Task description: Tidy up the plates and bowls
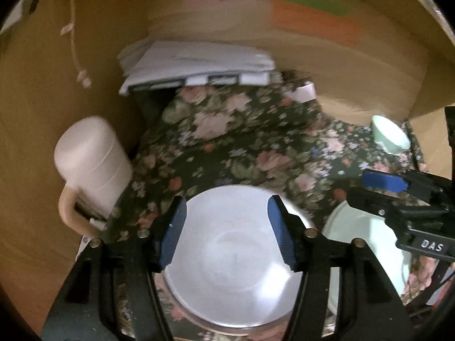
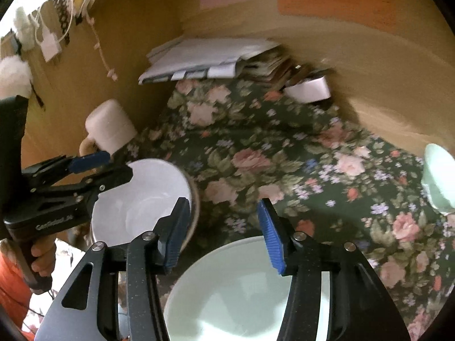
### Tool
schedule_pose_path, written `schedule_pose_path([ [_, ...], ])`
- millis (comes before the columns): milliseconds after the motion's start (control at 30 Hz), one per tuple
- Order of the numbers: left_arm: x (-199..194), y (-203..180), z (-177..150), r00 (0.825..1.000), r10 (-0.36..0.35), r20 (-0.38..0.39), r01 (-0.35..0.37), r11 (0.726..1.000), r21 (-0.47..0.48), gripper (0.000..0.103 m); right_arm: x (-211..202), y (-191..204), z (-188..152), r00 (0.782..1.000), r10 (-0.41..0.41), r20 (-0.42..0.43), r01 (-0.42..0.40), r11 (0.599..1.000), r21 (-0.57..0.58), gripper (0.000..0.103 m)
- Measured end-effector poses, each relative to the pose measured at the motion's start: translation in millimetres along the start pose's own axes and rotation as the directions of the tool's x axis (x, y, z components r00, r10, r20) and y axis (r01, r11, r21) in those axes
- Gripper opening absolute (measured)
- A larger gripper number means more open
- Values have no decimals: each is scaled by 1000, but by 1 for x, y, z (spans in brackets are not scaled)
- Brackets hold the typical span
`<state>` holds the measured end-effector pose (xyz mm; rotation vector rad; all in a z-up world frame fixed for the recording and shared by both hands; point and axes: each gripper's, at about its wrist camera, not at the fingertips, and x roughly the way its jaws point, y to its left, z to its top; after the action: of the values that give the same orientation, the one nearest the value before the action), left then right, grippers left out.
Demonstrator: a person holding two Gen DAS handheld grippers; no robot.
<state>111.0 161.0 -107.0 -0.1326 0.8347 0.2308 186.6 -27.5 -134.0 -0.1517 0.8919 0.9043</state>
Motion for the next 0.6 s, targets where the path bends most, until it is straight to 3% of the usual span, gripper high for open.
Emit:
schedule_pose_path([
  [367, -5, -77, 34, 990, -131, 55, 126, 988, 91, 68, -48, -66, 6, 988, -131, 83, 122, 988, 99, 51],
  [600, 14, -130, 53, 981, -190, 30, 184, 973, 142, 69, -77, -127, -3, 966, -232, 114, 205, 956, 211, 56],
])
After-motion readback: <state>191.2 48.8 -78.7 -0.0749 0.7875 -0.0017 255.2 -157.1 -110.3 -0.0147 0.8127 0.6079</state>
